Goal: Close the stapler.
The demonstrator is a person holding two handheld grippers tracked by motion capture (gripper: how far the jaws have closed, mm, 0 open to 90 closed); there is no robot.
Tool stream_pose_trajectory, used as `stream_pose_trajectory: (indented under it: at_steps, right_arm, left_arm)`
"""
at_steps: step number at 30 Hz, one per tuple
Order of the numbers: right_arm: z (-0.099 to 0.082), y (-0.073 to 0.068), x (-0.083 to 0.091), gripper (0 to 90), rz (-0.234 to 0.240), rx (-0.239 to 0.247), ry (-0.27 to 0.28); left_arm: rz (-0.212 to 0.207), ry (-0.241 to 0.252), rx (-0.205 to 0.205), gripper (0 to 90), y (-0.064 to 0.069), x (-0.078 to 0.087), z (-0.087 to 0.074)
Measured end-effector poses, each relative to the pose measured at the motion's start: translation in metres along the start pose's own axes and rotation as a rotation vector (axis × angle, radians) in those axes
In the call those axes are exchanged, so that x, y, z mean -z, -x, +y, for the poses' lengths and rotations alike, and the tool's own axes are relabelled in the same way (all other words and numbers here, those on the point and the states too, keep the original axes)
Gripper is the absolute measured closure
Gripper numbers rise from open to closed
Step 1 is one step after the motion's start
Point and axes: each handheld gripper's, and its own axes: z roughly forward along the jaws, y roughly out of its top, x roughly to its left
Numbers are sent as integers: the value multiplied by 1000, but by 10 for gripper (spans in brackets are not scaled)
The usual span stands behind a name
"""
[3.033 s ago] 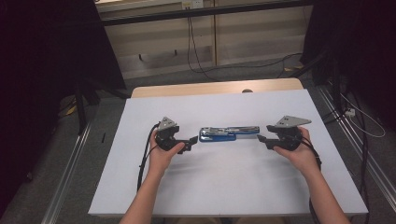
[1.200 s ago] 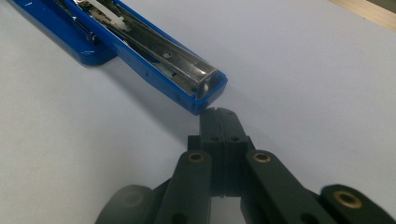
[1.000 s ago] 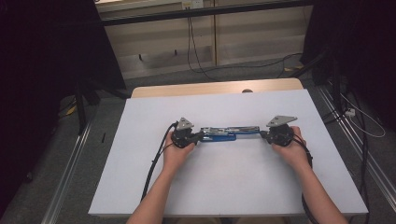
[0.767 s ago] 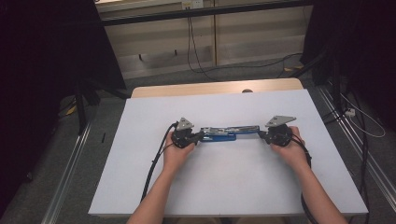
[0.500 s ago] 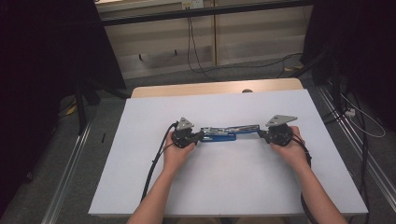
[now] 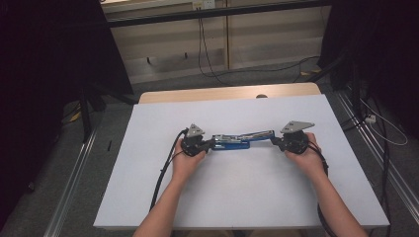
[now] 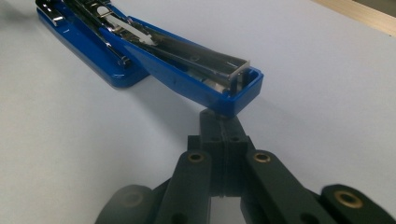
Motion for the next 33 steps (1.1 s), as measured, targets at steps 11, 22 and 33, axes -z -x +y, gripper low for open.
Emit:
stream_pose_trajectory:
  at_steps: [11,22,33]
  right_arm:
    - [4,-3,1,900,20,-2,28]
    - [1,-11,6,889,53,-14,47]
    - [0,-24,20,652,103,-100,127]
  left_arm:
    - [8,-2,-5,898,-1,1,0]
    - [-18,13,22,826,1,9,3]
    - [-37,31,62,408,5,33,5]
